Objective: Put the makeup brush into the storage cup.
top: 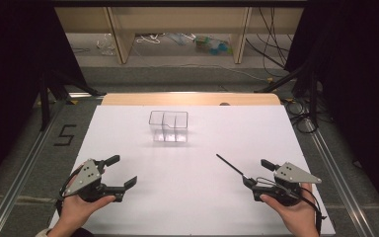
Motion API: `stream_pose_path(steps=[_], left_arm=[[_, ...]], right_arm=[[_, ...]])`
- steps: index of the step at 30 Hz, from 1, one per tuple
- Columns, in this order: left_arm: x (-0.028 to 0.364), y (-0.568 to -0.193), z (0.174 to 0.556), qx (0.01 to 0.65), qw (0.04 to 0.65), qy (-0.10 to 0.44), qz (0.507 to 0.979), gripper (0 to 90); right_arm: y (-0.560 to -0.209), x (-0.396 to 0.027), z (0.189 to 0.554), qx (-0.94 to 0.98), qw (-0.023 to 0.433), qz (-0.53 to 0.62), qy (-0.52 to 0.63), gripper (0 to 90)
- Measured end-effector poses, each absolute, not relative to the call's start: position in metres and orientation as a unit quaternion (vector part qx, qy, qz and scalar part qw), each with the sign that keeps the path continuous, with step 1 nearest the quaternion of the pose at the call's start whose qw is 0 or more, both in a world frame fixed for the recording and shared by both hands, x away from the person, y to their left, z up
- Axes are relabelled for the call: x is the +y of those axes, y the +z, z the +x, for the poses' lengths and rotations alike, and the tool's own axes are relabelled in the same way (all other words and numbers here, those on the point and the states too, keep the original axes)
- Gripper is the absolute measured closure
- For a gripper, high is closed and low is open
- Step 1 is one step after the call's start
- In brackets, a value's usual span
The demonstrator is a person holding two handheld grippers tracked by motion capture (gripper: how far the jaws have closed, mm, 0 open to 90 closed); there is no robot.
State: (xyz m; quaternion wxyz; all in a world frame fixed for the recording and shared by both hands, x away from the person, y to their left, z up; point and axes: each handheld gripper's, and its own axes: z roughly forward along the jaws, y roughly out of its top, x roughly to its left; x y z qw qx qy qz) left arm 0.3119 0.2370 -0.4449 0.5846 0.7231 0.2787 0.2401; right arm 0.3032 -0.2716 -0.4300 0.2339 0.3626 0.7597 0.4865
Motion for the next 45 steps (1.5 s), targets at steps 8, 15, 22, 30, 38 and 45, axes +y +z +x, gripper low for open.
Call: stream_pose_path(steps=[8, 15, 22, 30, 38, 45], left_arm=[[0.237, -0.445, 0.311, 0.280, 0.584, 0.238, 0.724, 8.8], [0.237, -0.445, 0.312, 0.278, 0.582, 0.238, 0.726, 9.0], [0.236, -0.446, 0.312, 0.278, 0.582, 0.238, 0.727, 9.2], [0.236, -0.446, 0.312, 0.274, 0.585, 0.235, 0.726, 9.2], [0.236, -0.446, 0.312, 0.275, 0.584, 0.234, 0.727, 9.2], [0.236, -0.446, 0.311, 0.277, 0.581, 0.234, 0.729, 9.3]], right_arm=[[-0.432, -0.269, 0.307, 0.760, 0.237, 0.362, 0.485, 17.6], [-0.433, -0.269, 0.316, 0.762, 0.246, 0.363, 0.476, 18.2], [-0.431, -0.268, 0.324, 0.764, 0.245, 0.368, 0.470, 18.9], [-0.426, -0.261, 0.337, 0.769, 0.244, 0.365, 0.465, 20.4], [-0.426, -0.259, 0.351, 0.786, 0.233, 0.377, 0.431, 21.7], [-0.426, -0.257, 0.361, 0.798, 0.222, 0.382, 0.410, 24.6]])
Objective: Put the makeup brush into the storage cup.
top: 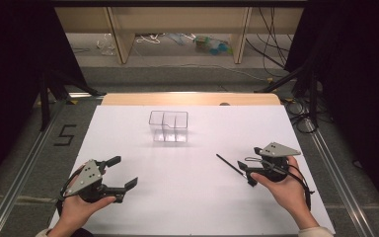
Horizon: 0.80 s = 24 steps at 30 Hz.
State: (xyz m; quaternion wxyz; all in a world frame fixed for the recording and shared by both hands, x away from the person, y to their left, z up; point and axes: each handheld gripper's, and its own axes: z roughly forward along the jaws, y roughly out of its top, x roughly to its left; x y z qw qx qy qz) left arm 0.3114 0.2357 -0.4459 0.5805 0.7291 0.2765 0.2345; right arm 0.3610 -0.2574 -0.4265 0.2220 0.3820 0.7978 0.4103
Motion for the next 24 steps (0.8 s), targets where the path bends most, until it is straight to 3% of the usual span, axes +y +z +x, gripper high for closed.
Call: stream_pose_path(steps=[5, 9, 17, 24], left_arm=[[0.236, -0.446, 0.311, 0.276, 0.580, 0.234, 0.730, 9.3], [0.236, -0.446, 0.312, 0.276, 0.581, 0.234, 0.729, 9.4], [0.235, -0.446, 0.311, 0.278, 0.582, 0.231, 0.729, 9.4], [0.235, -0.446, 0.311, 0.276, 0.580, 0.232, 0.730, 9.5]], right_arm=[[-0.425, -0.256, 0.371, 0.822, 0.201, 0.382, 0.371, 28.0], [-0.428, -0.250, 0.380, 0.858, 0.147, 0.385, 0.307, 29.6], [-0.437, -0.243, 0.389, 0.884, 0.102, 0.392, 0.233, 33.3], [-0.442, -0.237, 0.399, 0.907, 0.082, 0.369, 0.186, 41.9]])
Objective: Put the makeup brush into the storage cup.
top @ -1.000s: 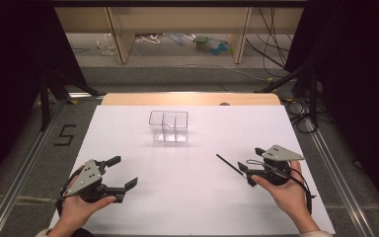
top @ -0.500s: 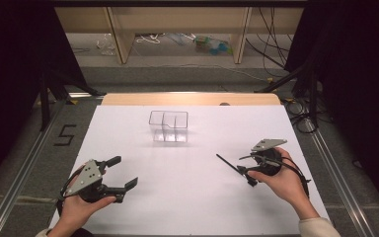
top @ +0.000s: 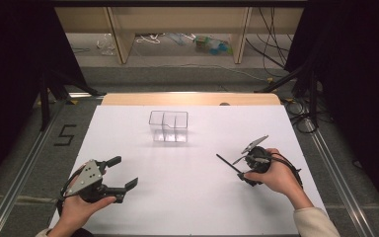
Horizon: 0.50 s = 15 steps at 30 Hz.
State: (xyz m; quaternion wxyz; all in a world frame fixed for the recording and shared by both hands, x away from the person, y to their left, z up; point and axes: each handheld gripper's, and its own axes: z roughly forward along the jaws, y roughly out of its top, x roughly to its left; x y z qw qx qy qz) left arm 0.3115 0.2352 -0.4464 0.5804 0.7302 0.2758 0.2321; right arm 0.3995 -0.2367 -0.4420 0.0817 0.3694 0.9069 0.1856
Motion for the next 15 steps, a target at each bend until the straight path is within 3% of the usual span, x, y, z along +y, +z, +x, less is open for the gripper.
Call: stream_pose_path(steps=[15], left_arm=[[0.236, -0.446, 0.312, 0.270, 0.579, 0.235, 0.733, 9.5]], right_arm=[[-0.448, -0.221, 0.415, 0.923, 0.043, 0.359, 0.130, 47.7]])
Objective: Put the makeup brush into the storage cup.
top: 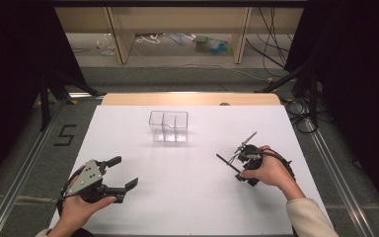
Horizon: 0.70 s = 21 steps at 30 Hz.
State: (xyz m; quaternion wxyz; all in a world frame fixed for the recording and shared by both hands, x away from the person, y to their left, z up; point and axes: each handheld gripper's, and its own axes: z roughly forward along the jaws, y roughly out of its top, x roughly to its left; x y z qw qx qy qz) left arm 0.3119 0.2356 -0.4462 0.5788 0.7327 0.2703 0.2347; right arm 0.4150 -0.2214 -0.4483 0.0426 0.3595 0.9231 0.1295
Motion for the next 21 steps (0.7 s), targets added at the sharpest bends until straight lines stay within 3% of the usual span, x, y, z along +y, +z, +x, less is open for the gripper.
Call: stream_pose_path(steps=[12, 21], left_arm=[[0.235, -0.446, 0.312, 0.270, 0.578, 0.234, 0.734, 9.6], [0.235, -0.446, 0.312, 0.270, 0.578, 0.234, 0.734, 9.6]], right_arm=[[-0.452, -0.218, 0.421, 0.928, 0.035, 0.359, 0.095, 58.6], [-0.452, -0.210, 0.424, 0.936, 0.036, 0.343, 0.067, 74.0]])
